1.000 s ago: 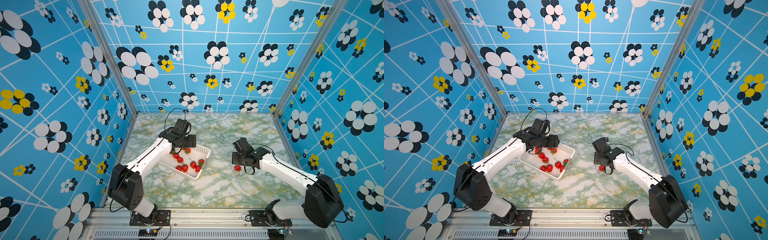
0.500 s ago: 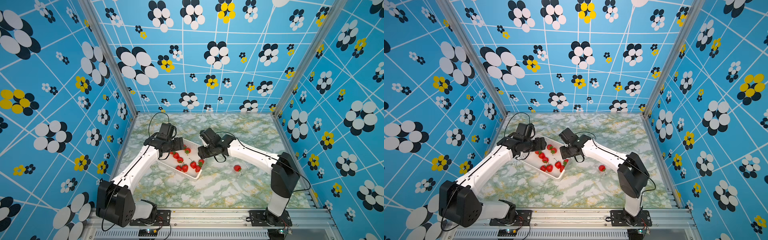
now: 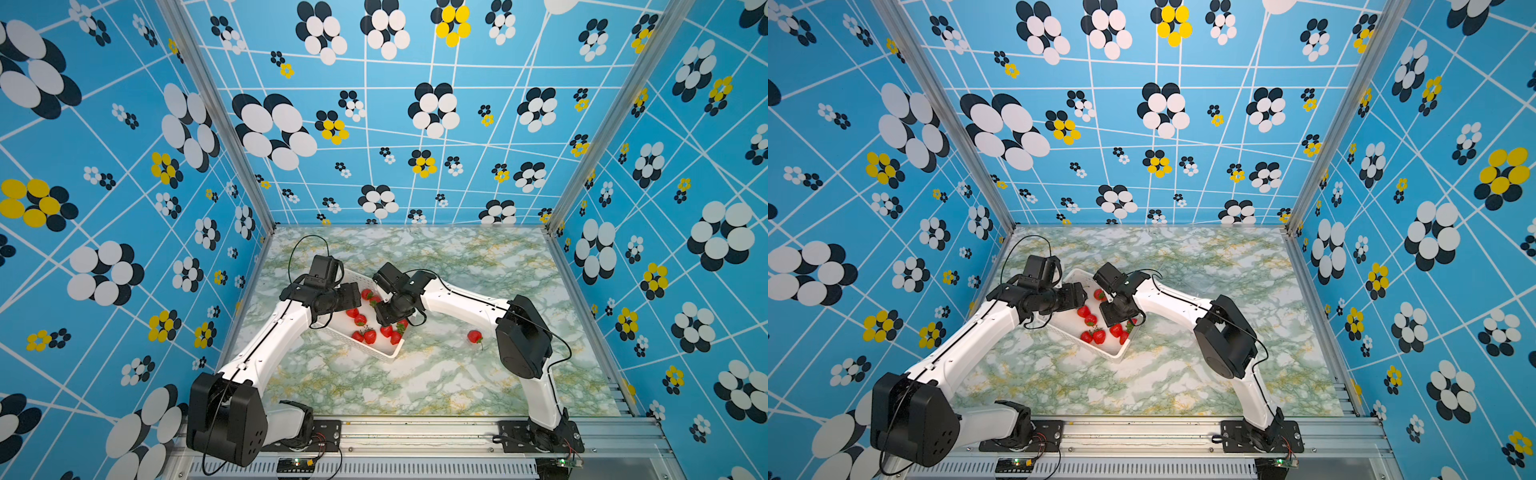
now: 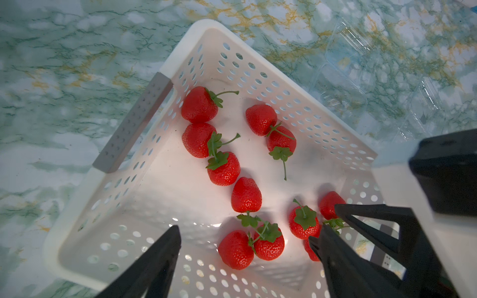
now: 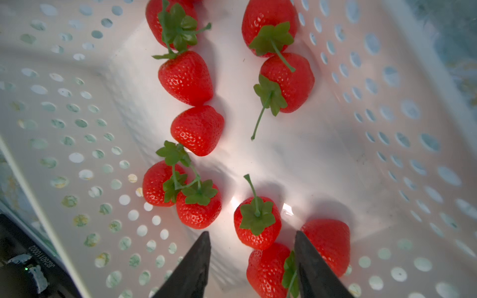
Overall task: Pack strawberries into containers
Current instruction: Pick up the strawberry from the basket.
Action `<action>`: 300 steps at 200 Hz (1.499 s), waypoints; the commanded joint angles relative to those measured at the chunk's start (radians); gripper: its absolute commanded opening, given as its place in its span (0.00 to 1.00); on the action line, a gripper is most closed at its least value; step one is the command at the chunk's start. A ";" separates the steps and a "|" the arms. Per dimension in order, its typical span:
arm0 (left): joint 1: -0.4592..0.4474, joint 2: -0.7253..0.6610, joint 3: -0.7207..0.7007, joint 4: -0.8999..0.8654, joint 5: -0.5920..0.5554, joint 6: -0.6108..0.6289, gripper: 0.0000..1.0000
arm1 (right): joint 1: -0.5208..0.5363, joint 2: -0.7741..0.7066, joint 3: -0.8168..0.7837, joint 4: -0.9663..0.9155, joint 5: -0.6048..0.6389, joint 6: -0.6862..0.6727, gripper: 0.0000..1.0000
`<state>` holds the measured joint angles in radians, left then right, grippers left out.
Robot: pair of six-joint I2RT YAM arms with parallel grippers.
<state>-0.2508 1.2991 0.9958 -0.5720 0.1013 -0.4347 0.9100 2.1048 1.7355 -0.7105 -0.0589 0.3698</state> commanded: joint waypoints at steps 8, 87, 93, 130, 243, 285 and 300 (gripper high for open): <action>0.007 -0.014 -0.023 0.026 0.031 -0.011 0.85 | 0.012 0.027 0.022 -0.071 0.005 -0.013 0.53; 0.007 0.010 -0.037 0.044 0.045 -0.013 0.85 | 0.016 0.064 0.028 -0.075 -0.020 -0.019 0.52; 0.007 0.011 -0.039 0.046 0.047 -0.014 0.85 | 0.017 0.089 0.030 -0.074 -0.019 -0.019 0.52; 0.009 0.011 -0.045 0.046 0.043 -0.012 0.85 | 0.018 0.119 0.043 -0.078 -0.018 -0.019 0.48; 0.012 0.013 -0.053 0.055 0.047 -0.009 0.85 | 0.018 0.093 0.038 -0.071 0.029 -0.011 0.31; 0.009 0.014 -0.047 0.043 0.022 -0.019 0.85 | 0.018 -0.019 0.028 -0.038 0.115 -0.019 0.27; 0.001 0.018 -0.036 0.038 0.023 -0.018 0.84 | 0.016 -0.057 0.026 -0.037 0.144 -0.009 0.27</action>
<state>-0.2489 1.3018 0.9554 -0.5232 0.1349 -0.4458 0.9226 2.1544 1.7588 -0.7513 0.0071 0.3550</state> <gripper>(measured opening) 0.845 0.421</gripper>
